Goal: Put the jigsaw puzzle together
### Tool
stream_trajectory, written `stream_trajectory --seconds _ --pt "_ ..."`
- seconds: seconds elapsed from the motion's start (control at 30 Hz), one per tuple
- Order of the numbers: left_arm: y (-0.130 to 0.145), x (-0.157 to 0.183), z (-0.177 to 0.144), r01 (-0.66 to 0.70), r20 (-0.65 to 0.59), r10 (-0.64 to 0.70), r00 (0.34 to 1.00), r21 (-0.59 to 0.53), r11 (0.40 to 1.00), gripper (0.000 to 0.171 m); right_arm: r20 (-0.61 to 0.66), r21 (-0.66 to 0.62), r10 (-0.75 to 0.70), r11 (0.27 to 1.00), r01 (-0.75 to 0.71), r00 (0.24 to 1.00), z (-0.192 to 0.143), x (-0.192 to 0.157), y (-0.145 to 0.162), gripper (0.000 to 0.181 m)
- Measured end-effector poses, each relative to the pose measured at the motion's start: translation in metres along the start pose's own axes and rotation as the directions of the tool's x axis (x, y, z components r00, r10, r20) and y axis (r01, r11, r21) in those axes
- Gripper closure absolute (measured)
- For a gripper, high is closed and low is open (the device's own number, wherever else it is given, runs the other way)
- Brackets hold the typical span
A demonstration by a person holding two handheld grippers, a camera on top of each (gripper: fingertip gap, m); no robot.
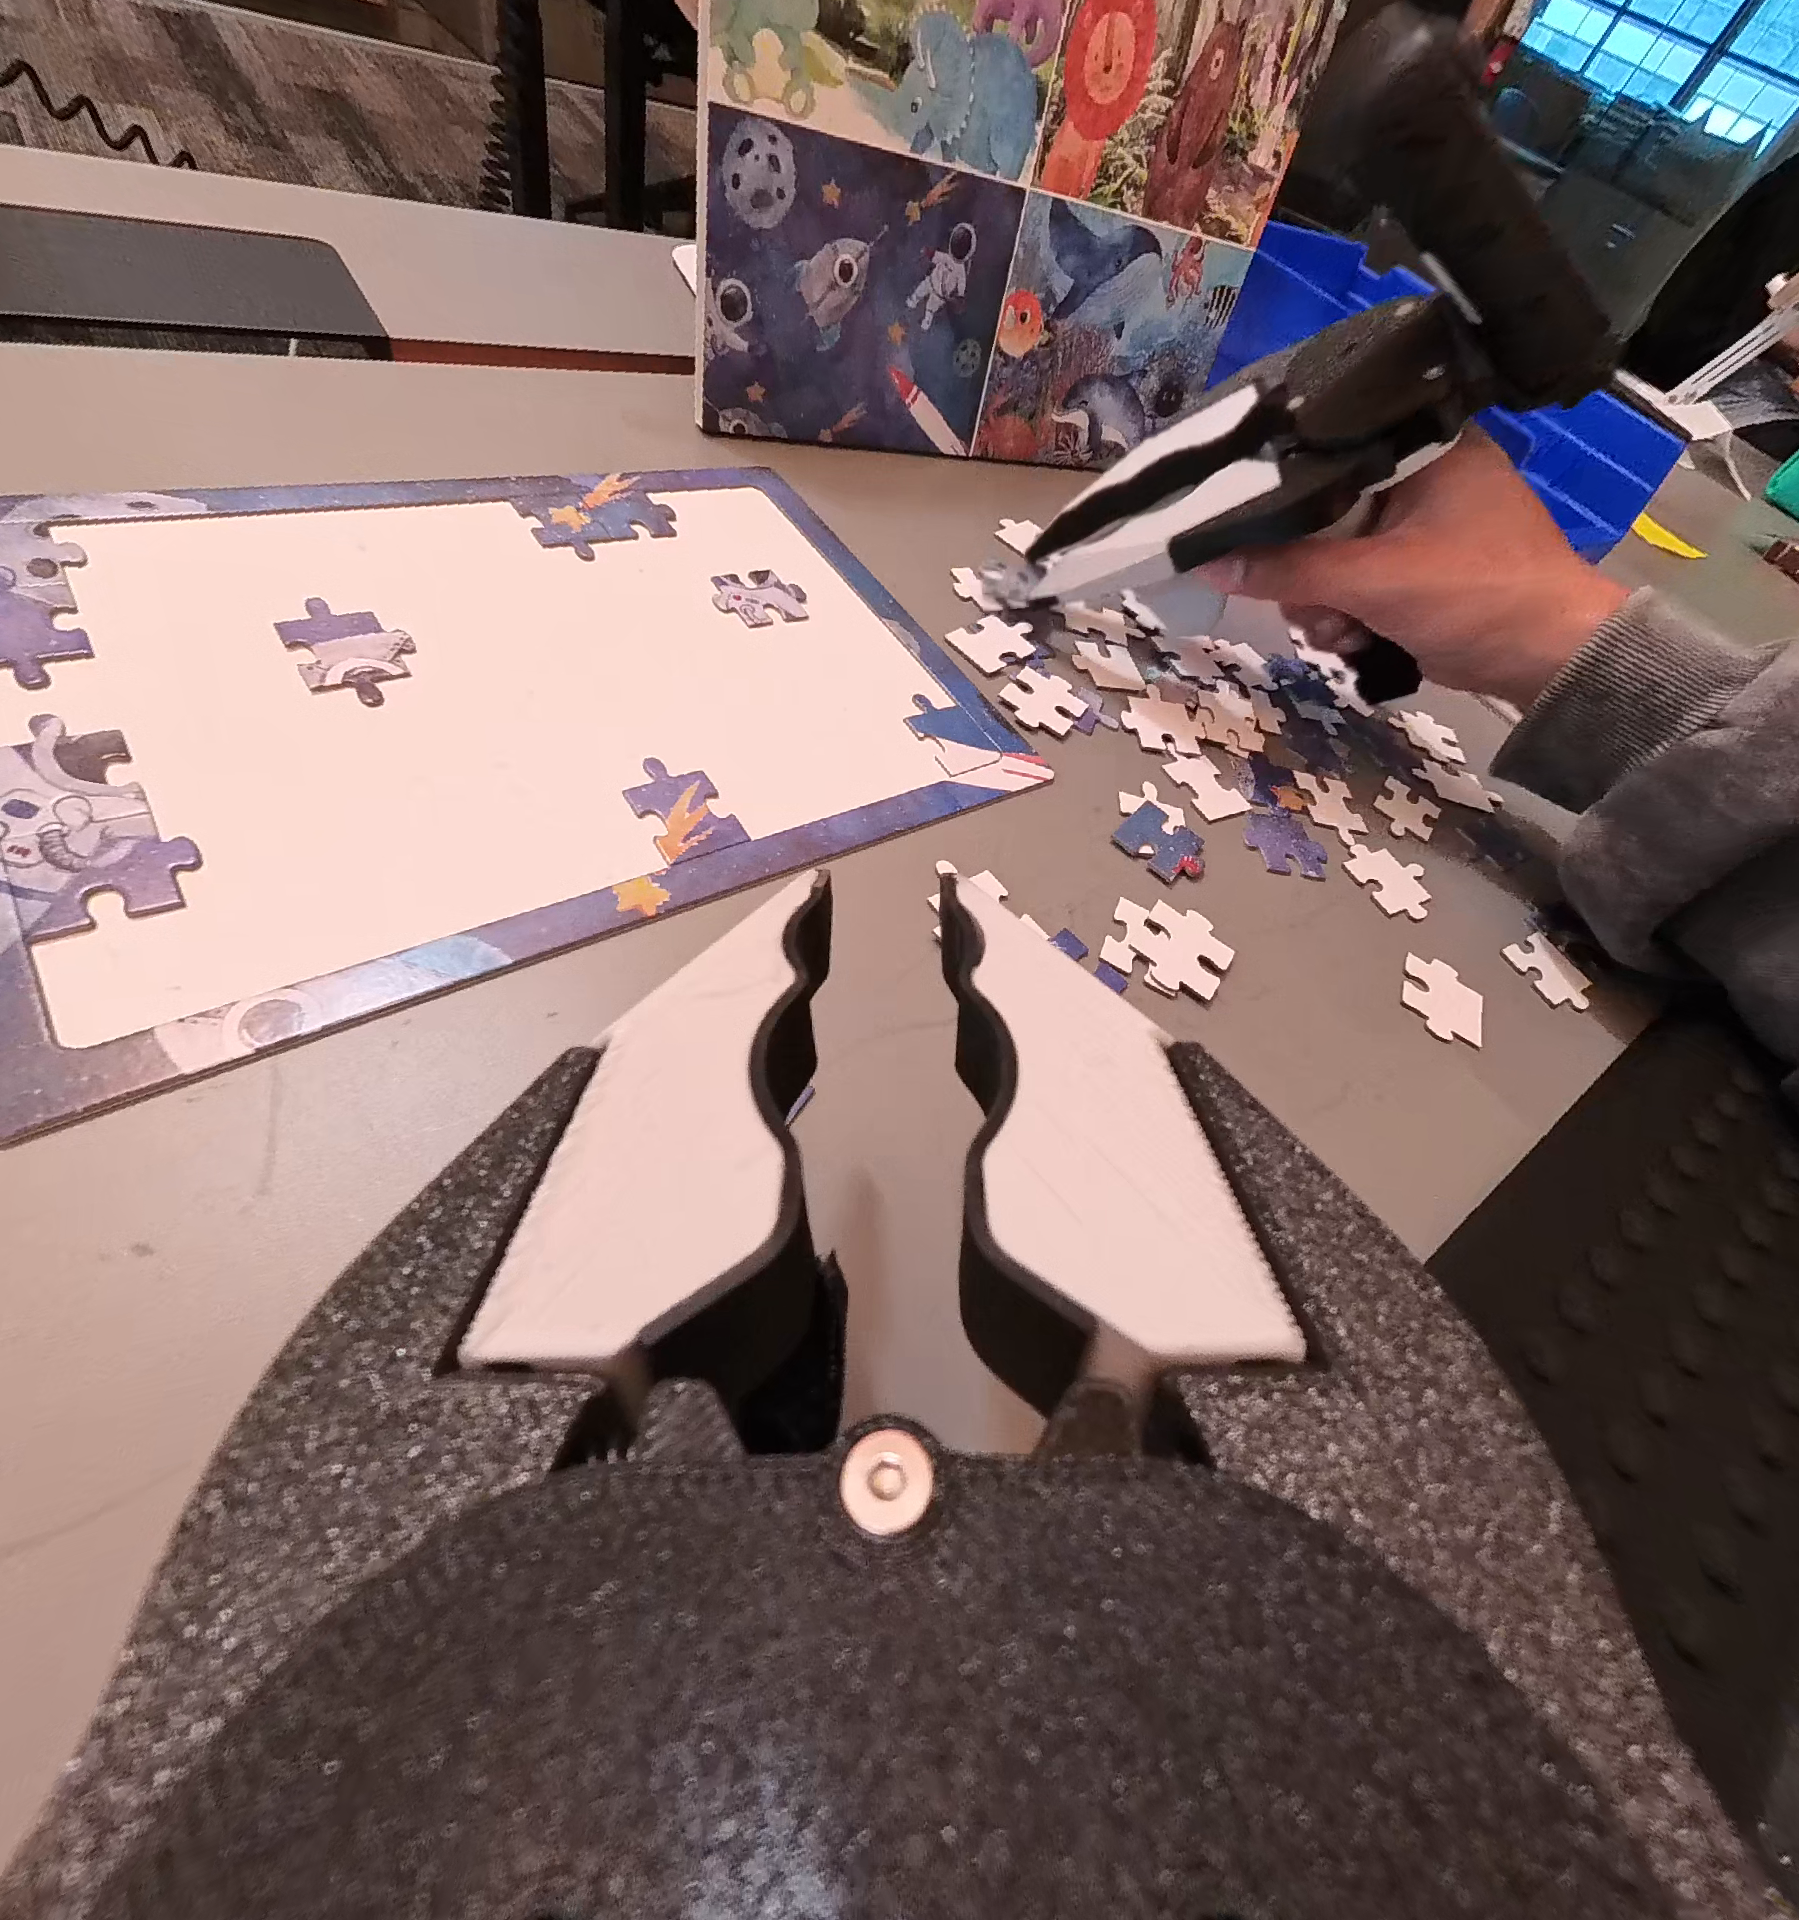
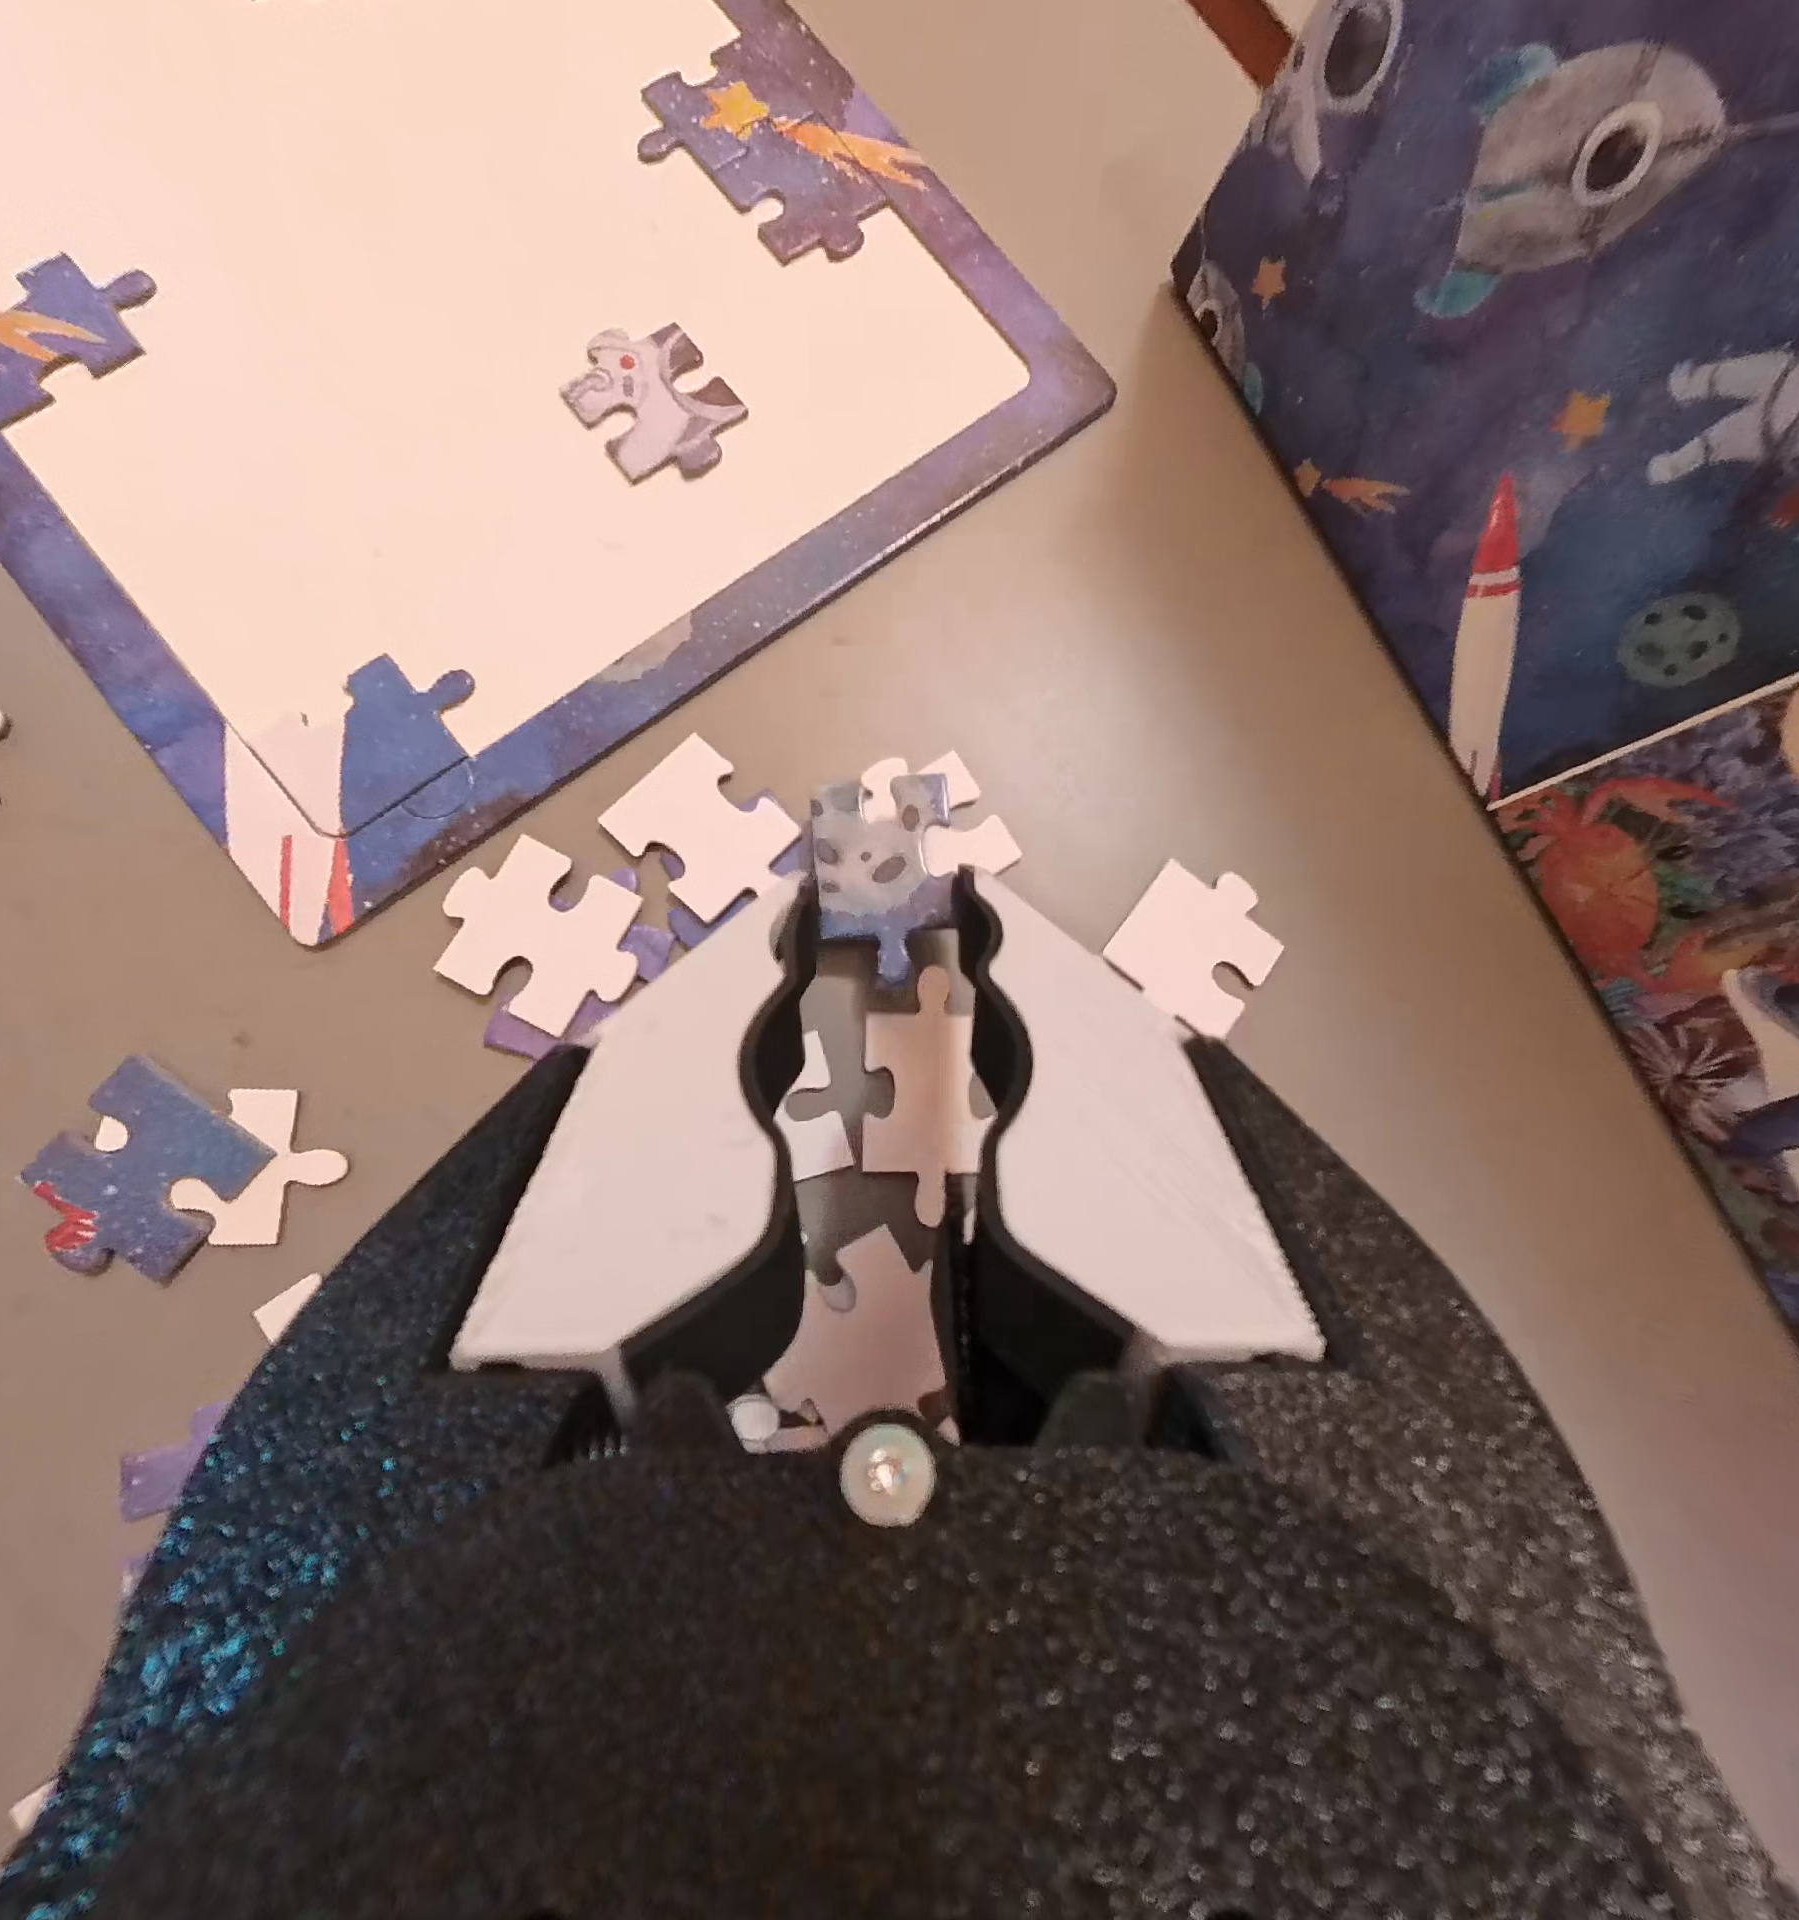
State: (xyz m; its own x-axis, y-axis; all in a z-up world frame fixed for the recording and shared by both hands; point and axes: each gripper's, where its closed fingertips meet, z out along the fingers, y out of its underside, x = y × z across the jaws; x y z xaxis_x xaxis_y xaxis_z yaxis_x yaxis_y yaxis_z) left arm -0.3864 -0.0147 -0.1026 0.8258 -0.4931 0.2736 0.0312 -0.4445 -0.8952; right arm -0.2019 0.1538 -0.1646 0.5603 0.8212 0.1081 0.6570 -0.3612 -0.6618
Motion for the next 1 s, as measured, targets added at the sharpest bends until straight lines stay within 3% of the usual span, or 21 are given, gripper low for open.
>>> stream_trajectory --seconds 0.13,0.23,0.37,0.47,0.6,0.7,0.8,0.87,0.93,1.0 --pt "0.001 -0.001 0.001 0.005 0.001 -0.005 1.000 -0.005 1.000 0.151 -0.062 0.084 -0.071 0.994 0.076 0.996 -0.015 -0.009 -0.033 0.155" --pt "0.001 -0.002 0.002 0.017 0.001 -0.017 1.000 -0.011 1.000 0.151 -0.004 0.198 -0.106 0.975 0.105 0.994 -0.022 -0.035 -0.083 0.155" --pt "0.001 -0.004 0.002 0.037 -0.001 -0.037 0.999 -0.014 0.999 0.151 0.085 0.240 -0.143 0.963 0.119 0.986 -0.005 -0.076 -0.137 0.155" --pt "0.000 -0.005 0.001 0.047 -0.006 -0.047 0.999 -0.005 0.999 0.151 0.154 0.021 -0.130 0.991 0.129 0.979 0.041 -0.097 -0.117 0.155" --pt "-0.002 -0.004 -0.001 0.055 -0.017 -0.055 0.998 0.010 0.998 0.151 0.142 -0.065 -0.074 0.994 0.084 0.987 0.070 -0.104 -0.093 0.155" --pt "-0.001 -0.004 -0.001 0.064 -0.026 -0.064 0.998 0.007 0.998 0.151 0.082 -0.084 -0.003 0.996 0.010 0.997 0.072 -0.095 -0.088 0.155" --pt "-0.001 -0.004 -0.001 0.071 -0.028 -0.071 0.997 0.005 0.997 0.151 0.104 -0.131 0.082 0.989 -0.068 0.991 0.073 -0.096 -0.077 0.154" --pt "-0.001 -0.004 -0.001 0.073 -0.028 -0.072 0.997 0.008 0.997 0.151 0.141 -0.116 0.047 0.993 -0.031 0.989 0.066 -0.099 -0.076 0.150" --pt "-0.002 -0.004 -0.002 0.074 -0.028 -0.073 0.997 0.009 0.997 0.151 0.100 -0.087 -0.027 0.996 0.036 0.995 0.056 -0.090 -0.075 0.150" --pt "-0.001 -0.005 -0.001 0.075 -0.028 -0.074 0.997 0.007 0.997 0.151 0.102 -0.085 -0.064 0.994 0.072 0.993 0.051 -0.087 -0.070 0.156"
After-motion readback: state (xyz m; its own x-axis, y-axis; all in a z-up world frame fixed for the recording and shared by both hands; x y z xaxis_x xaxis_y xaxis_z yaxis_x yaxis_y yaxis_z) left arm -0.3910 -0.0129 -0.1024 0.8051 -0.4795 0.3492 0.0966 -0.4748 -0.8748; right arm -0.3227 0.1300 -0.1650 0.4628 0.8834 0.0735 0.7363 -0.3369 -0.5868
